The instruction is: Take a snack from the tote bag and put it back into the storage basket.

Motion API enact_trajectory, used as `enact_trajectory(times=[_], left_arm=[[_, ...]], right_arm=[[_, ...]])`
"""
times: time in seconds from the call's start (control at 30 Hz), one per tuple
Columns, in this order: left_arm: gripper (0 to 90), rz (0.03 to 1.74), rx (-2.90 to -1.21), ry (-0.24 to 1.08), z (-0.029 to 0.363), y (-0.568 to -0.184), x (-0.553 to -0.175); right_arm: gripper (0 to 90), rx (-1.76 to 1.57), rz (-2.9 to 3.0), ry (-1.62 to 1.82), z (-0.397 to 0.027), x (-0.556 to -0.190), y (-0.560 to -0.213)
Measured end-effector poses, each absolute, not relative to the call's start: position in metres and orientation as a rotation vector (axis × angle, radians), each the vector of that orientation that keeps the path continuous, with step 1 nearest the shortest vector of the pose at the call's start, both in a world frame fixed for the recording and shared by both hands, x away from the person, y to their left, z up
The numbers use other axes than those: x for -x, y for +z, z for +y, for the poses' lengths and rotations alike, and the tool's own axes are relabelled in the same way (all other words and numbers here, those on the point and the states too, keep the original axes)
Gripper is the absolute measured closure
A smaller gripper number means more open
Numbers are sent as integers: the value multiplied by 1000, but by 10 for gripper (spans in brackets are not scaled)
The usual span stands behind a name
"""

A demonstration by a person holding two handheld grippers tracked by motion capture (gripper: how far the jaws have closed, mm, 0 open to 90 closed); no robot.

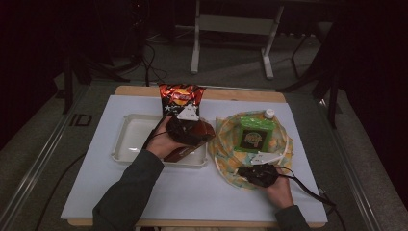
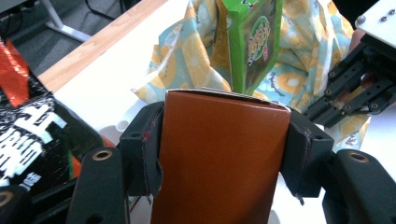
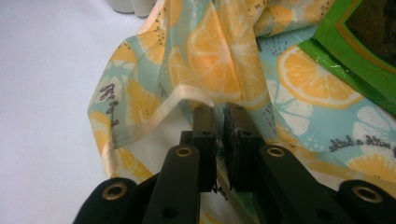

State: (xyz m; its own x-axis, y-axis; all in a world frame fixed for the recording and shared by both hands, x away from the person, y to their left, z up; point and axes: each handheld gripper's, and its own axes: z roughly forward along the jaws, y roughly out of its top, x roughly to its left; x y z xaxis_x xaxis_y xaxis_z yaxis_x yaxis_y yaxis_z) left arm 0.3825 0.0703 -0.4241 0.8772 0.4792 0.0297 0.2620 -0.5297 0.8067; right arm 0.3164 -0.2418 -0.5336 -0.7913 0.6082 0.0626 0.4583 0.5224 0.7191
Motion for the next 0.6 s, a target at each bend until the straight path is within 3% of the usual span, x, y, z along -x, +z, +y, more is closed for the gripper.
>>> enact_trajectory(times=[0.6], left_arm=[[366, 523, -2186, 276, 71, -432, -381]], right_arm=[[835, -911, 2565, 1125, -242, -316, -534]])
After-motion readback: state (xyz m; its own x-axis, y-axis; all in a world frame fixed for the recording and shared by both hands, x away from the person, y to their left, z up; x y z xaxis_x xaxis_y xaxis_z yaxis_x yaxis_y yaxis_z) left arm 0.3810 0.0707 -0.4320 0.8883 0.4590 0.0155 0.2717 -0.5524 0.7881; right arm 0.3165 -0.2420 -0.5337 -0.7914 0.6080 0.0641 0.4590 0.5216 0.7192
